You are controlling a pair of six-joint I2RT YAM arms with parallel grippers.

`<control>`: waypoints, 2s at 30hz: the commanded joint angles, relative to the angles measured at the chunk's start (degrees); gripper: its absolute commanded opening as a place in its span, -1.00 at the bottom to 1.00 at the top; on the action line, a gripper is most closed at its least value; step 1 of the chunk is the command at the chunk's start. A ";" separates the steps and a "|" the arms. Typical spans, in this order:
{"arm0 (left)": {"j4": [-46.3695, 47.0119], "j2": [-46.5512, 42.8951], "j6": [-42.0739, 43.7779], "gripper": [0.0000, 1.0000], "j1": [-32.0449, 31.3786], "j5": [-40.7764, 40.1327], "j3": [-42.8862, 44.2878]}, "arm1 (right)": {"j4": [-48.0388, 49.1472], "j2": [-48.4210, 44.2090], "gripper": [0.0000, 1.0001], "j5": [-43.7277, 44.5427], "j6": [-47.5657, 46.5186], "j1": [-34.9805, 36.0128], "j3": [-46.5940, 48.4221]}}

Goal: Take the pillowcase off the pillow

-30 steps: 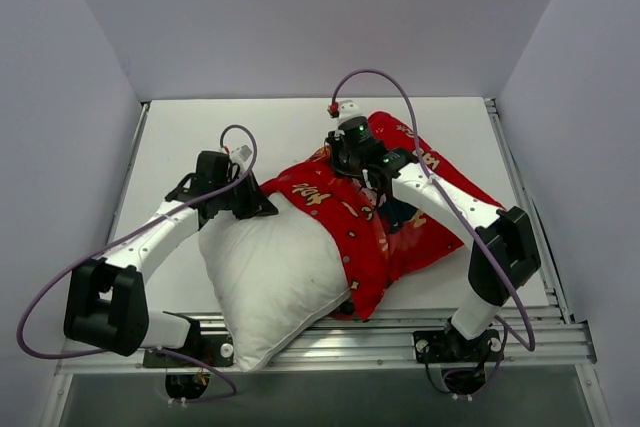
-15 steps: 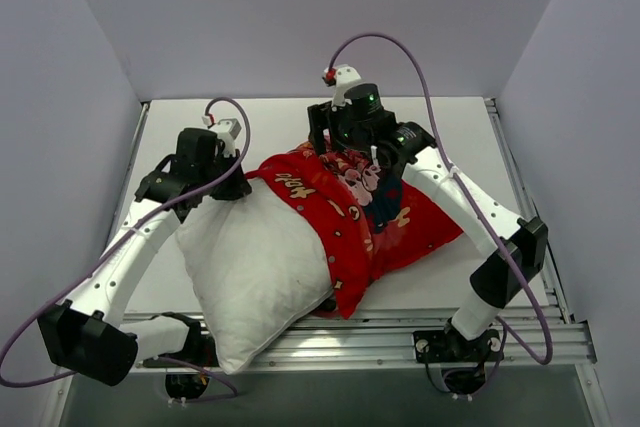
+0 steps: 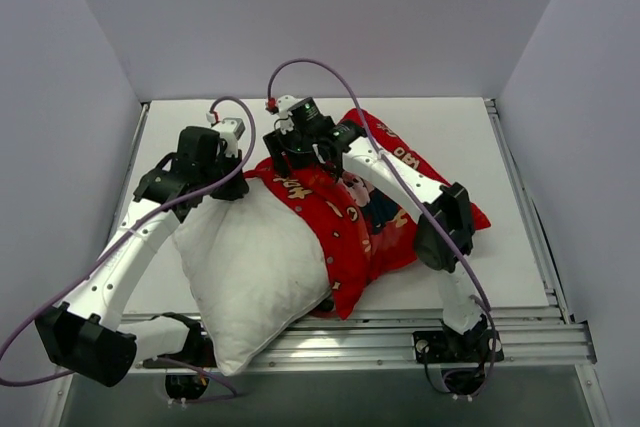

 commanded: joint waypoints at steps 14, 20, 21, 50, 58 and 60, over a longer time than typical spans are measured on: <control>-9.22 -8.84 -0.34 -0.95 0.69 -24.26 15.57 | -0.57 -10.45 -1.00 22.63 11.07 -26.35 -8.16; -14.93 -14.82 -1.58 -0.95 1.65 -31.82 16.89 | 1.98 -19.42 -1.00 29.39 15.82 -36.12 -14.22; -16.59 -15.61 -1.58 -0.95 1.92 -32.78 16.98 | 2.68 -21.34 -1.00 29.58 16.26 -37.61 -15.10; 6.17 -6.54 -3.60 0.92 -0.89 -12.23 6.97 | 17.02 -45.34 0.50 25.53 16.70 -0.38 -42.60; -6.05 -19.48 -11.06 0.90 -6.87 -11.70 -5.94 | 15.87 -52.03 0.53 27.23 23.90 12.65 -54.12; -7.73 -20.62 -14.14 0.90 -7.57 -12.23 -10.69 | 18.59 -51.86 0.53 25.37 25.84 12.83 -57.62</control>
